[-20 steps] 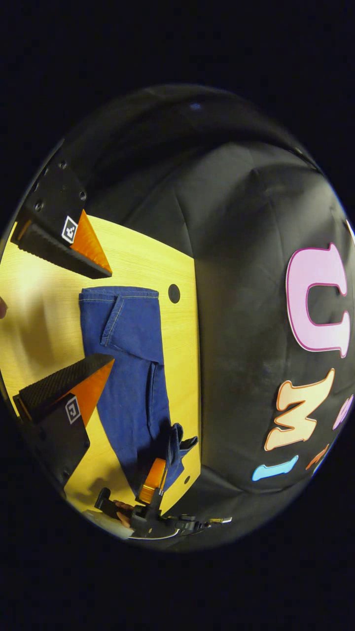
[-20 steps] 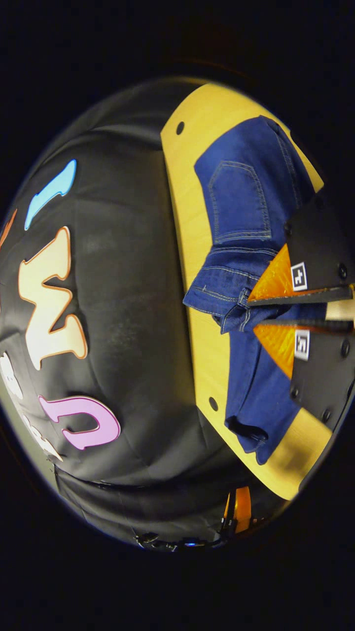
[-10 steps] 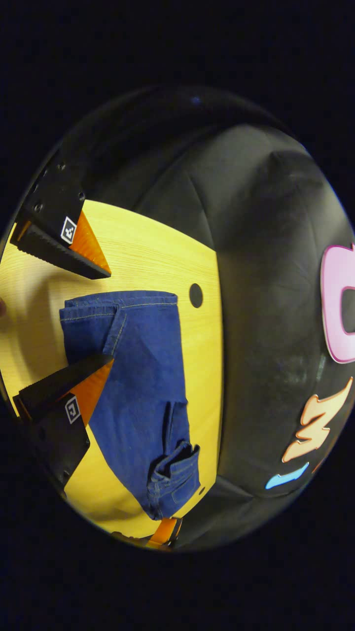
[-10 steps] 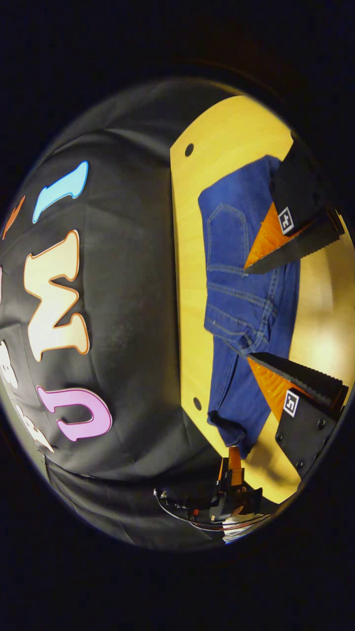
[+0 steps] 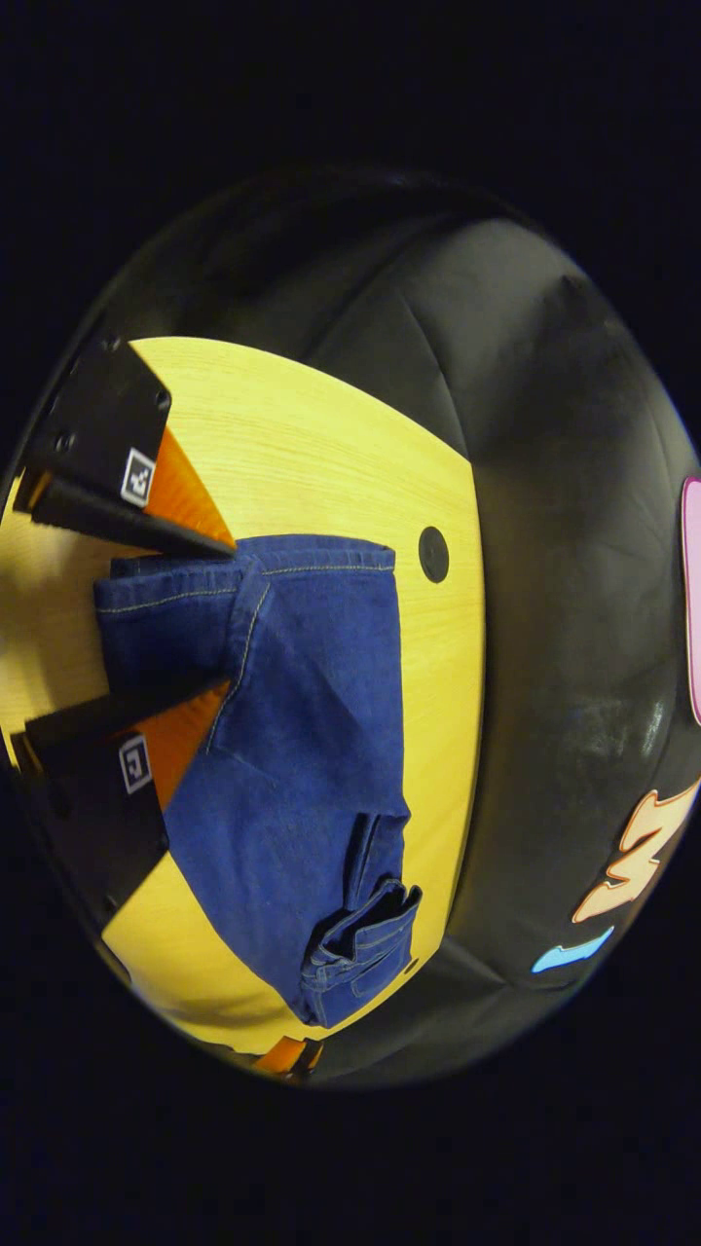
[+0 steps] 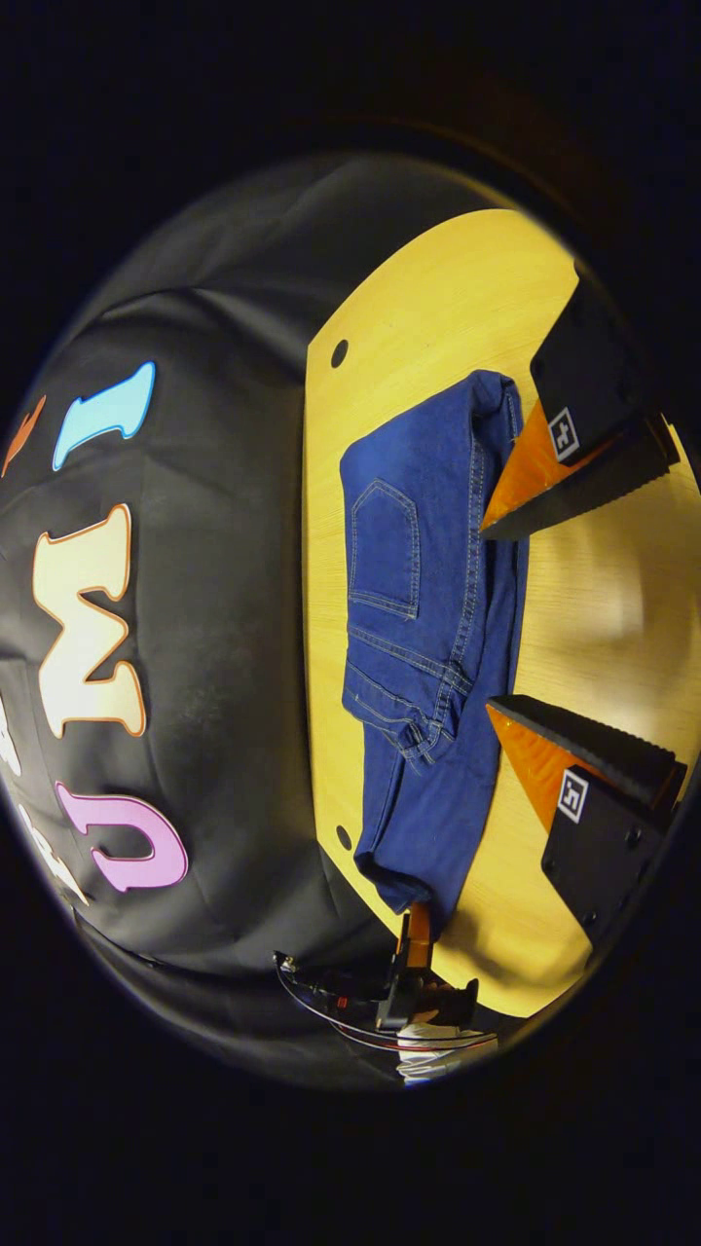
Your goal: Grasp the waist and the cuffs of the jeans and fold them to make the two legs overlap; first hold the waist and fold one-third of the jeans toward the cuffs, then hold the cuffs and fold the remaining one-third in the same direction to finish folding.
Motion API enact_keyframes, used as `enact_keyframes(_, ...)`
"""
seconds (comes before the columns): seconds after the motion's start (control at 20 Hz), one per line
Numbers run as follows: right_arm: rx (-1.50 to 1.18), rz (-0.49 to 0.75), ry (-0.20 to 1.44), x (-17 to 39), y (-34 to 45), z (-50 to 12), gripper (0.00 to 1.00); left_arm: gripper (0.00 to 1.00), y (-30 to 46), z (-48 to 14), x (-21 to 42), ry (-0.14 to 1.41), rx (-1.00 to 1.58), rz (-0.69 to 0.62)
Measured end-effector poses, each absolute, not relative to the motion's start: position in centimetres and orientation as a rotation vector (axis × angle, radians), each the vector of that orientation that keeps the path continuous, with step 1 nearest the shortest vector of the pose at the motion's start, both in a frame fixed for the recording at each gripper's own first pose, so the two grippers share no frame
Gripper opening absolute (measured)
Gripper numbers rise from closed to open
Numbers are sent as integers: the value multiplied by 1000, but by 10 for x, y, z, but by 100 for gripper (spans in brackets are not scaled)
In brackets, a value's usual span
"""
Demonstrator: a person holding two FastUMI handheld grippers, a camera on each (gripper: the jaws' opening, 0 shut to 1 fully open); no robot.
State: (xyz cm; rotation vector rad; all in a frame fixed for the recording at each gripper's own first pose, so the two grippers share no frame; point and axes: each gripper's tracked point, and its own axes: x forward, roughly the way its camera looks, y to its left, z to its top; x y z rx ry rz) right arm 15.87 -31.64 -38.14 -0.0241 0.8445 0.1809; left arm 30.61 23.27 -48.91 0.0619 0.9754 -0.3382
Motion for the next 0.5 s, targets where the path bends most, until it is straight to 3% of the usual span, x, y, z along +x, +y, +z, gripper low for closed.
enact_keyframes(0.05,-15,185,843,159,-314,-381,93,60,222,-489,302,979,50,-346)
enact_keyframes(0.1,-6,189,842,158,-311,-381,98,41,214,-487,303,973,26,-347)
enact_keyframes(0.2,11,205,847,157,-307,-380,98,12,211,-484,309,968,9,-303)
enact_keyframes(0.35,14,222,842,159,-308,-376,98,0,206,-480,309,979,-36,-296)
enact_keyframes(0.5,22,248,818,164,-311,-363,98,0,192,-446,316,955,-233,-281)
